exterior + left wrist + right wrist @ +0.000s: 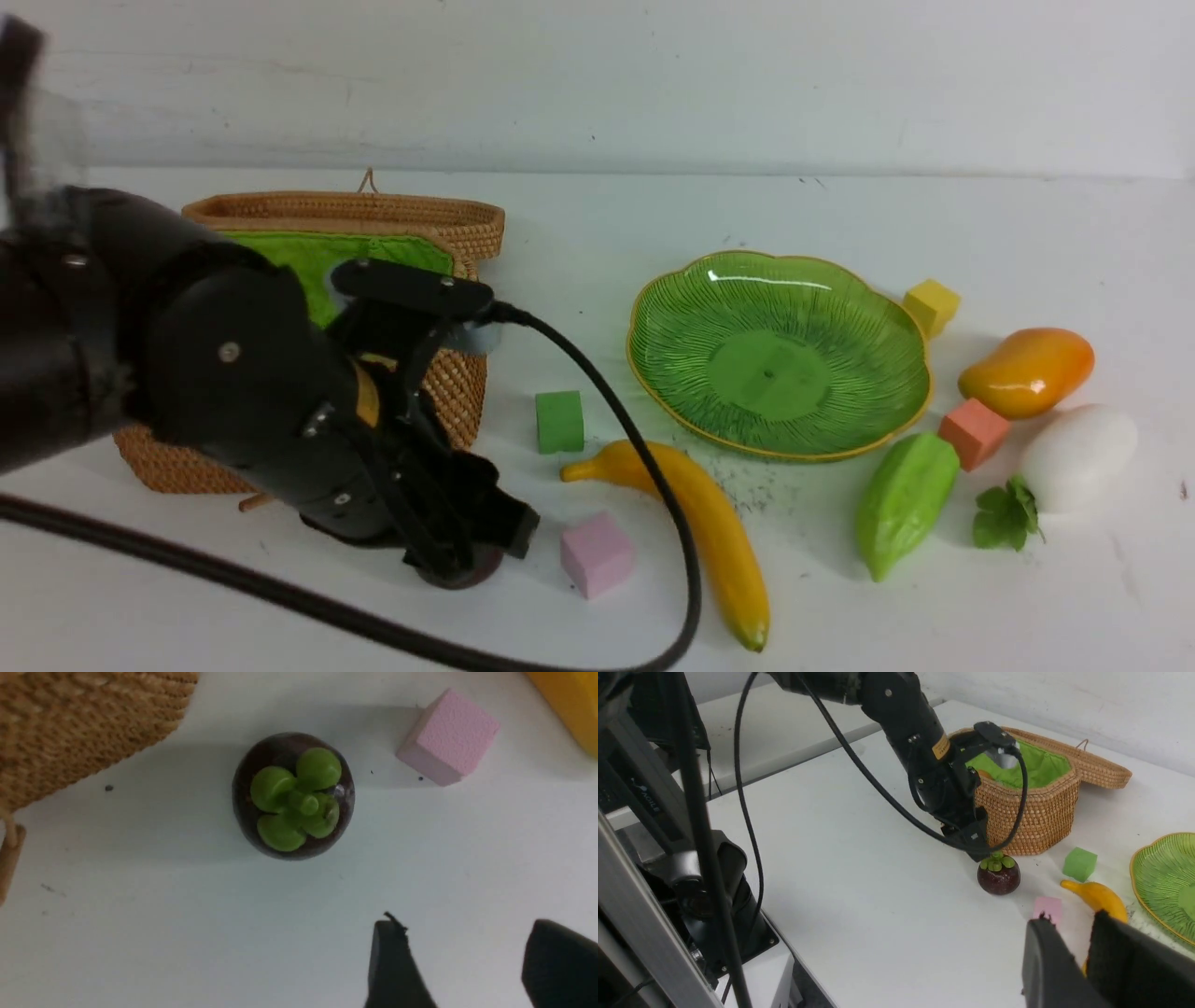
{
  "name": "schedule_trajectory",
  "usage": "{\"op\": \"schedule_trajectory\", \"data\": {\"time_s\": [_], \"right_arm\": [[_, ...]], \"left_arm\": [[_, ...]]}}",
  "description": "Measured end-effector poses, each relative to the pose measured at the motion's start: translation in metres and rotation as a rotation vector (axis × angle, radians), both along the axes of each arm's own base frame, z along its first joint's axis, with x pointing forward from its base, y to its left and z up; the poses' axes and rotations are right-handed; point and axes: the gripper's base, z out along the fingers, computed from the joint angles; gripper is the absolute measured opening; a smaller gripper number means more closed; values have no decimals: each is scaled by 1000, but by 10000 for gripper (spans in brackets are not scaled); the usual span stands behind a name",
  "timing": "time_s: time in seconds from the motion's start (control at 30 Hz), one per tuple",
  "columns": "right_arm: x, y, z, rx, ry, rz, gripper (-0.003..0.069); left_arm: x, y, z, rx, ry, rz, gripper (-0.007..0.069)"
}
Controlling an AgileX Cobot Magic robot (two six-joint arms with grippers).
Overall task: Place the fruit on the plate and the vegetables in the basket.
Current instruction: Grab a mangosteen with your left arm and put it on the plate on the right
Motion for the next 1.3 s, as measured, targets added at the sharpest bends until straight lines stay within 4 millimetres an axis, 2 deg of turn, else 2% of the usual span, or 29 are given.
{"op": "schedule_trajectory", "data": {"time_s": [0.17, 0.23, 0.27, 0.43, 0.53, 0.73, 0.97, 1.07, 1.3], "right_arm": [[0, 0, 0, 0, 0, 0, 149], [0, 0, 0, 0, 0, 0, 149], [0, 0, 0, 0, 0, 0, 149], [0, 0, 0, 0, 0, 0, 150], [0, 0, 0, 0, 0, 0, 150], [0, 0, 0, 0, 0, 0, 149], [0, 0, 0, -1, 1, 0, 149], [0, 0, 0, -3, 3, 2, 149], [0, 0, 0, -2, 2, 1, 149]], "left_arm": [[18, -9, -23, 36, -34, -22, 586], [21, -10, -27, 42, -41, -21, 614], [27, -12, -35, 48, -45, -16, 635], [39, -16, -61, 105, -28, -8, 644], [43, -16, -64, 123, -39, 0, 639], [48, -18, -85, 151, 0, 35, 594], [46, -19, -86, 133, 32, 60, 569], [37, -19, -76, 99, 88, 97, 567], [18, -16, -29, -13, 35, 15, 563]]}}
